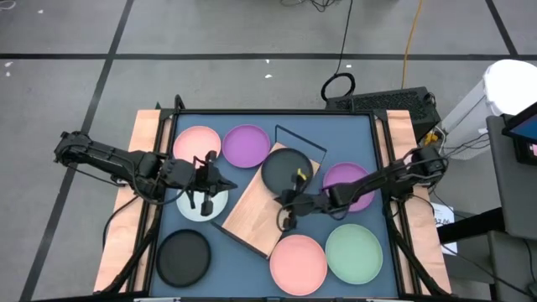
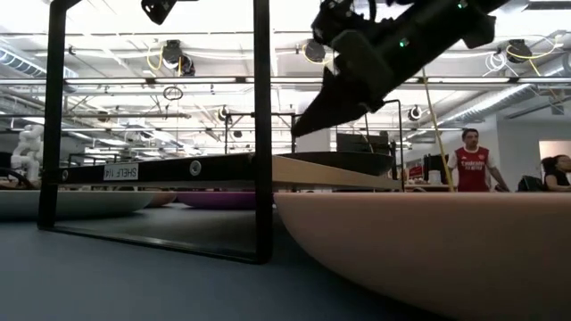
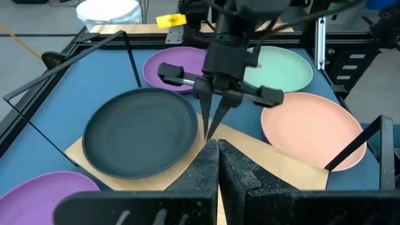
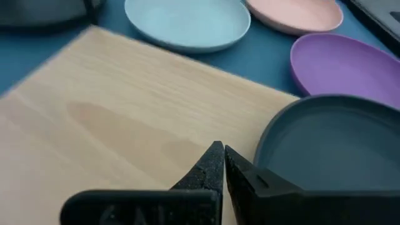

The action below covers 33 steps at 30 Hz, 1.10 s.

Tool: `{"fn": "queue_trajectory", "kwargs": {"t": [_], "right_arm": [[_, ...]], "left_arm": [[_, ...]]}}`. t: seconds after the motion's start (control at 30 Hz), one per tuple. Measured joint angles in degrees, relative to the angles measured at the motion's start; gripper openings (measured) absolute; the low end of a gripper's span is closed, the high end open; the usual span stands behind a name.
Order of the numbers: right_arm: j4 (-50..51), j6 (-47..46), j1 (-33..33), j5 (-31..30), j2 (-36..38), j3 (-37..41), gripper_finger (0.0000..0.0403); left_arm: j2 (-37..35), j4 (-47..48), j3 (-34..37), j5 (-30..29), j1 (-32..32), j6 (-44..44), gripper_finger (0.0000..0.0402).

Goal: Place and stack plates onto a shelf
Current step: Put the top black plate on the shelf, then put the top pink plate on the shelf

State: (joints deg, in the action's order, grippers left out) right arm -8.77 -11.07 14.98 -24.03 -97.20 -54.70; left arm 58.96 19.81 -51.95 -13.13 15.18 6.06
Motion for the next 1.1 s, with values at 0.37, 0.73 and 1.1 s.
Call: {"fn": "queue_trajectory", "kwargs": {"t": [0.37, 0.73, 1.1], "right_arm": [[5.4, 0.1, -0.3, -3.5, -2.6, -1.8, 0.0000], [10.6, -0.8, -0.3, -4.5, -0.7, -1.8, 0.0000], [17.3, 0.7, 2.1, -1.7, 10.3, -1.8, 0.0000]], "left_arm": [[2.0, -0.2, 0.0, -0.1, 0.0, -2.5, 0.0003], [7.1, -0.3, 0.0, -0.1, -0.1, -6.3, 0.0003], [6.5, 0.2, 0.0, -2.4, -2.1, -4.2, 0.0003]]}}
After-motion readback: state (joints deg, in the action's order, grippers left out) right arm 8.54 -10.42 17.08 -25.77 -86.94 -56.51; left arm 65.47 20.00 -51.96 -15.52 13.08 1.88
